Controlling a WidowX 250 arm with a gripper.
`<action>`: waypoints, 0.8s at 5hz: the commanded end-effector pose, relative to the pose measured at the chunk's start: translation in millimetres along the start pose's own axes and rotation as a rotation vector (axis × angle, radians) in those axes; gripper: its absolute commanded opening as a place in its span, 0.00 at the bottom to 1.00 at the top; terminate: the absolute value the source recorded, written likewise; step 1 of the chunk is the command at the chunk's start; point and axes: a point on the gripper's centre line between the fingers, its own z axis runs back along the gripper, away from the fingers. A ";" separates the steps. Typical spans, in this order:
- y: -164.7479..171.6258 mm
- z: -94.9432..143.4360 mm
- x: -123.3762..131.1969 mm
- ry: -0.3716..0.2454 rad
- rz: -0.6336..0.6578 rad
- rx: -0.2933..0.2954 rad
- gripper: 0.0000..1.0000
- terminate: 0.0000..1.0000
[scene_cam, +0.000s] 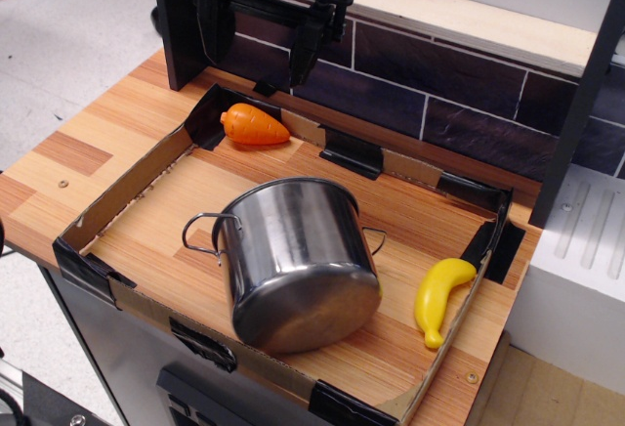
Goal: Upright metal pot
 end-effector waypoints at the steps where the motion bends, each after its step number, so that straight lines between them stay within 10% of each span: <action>1: 0.0 0.0 0.0 0.000 0.000 0.000 1.00 0.00; 3: -3.2 31.3 -9.9 -0.074 -0.331 -0.124 1.00 0.00; 4: -2.9 46.8 -26.3 0.005 -0.582 -0.204 1.00 0.00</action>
